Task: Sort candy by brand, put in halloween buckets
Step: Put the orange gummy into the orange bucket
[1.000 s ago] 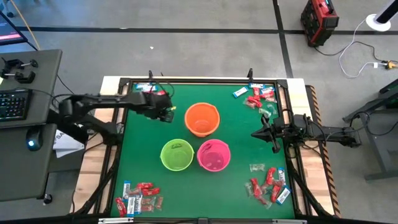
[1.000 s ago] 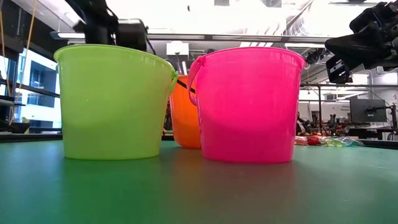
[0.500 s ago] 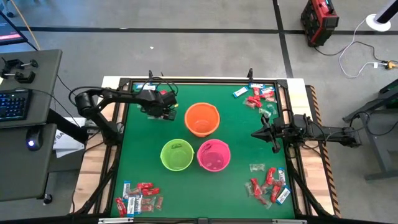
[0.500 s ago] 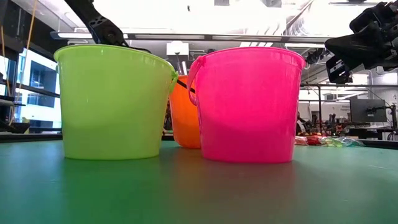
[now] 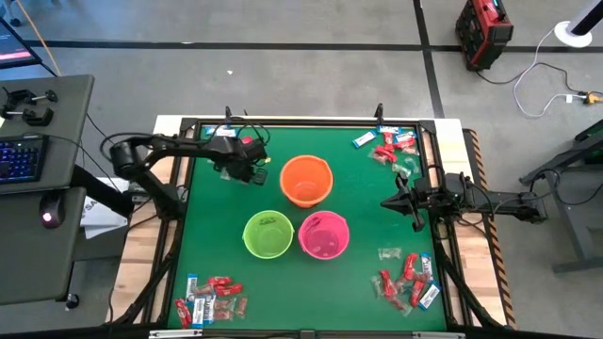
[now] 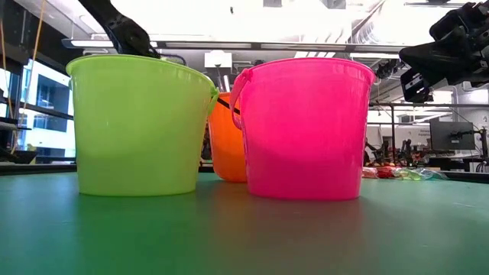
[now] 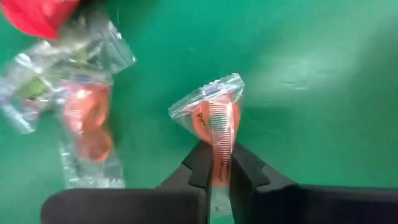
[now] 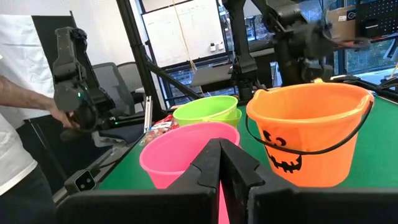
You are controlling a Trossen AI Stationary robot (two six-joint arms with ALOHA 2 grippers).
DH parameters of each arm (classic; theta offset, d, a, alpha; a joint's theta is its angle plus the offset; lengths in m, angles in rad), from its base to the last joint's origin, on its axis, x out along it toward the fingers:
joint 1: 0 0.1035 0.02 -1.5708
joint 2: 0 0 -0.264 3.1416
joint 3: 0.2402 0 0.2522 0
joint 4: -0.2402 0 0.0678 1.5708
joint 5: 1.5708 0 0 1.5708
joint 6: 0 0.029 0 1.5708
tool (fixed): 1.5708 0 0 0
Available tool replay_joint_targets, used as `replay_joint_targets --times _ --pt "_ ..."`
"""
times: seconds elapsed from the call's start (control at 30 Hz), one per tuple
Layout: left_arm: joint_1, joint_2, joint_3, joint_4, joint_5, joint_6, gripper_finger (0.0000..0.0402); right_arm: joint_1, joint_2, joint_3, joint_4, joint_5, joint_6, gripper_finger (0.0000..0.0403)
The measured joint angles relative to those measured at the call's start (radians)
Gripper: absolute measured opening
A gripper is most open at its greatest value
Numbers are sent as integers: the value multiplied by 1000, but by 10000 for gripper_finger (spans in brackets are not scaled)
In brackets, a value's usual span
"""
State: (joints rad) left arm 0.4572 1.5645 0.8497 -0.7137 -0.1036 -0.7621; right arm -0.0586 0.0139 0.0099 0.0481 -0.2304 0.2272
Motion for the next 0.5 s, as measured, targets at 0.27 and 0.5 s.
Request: replay_joint_targets --times 0.27,0.5 --pt "-29 -249 89 54 81 75 6 0 0 0 0 0 0 0" --pt "-215 -266 197 289 203 274 8 0 0 0 0 0 0 0"
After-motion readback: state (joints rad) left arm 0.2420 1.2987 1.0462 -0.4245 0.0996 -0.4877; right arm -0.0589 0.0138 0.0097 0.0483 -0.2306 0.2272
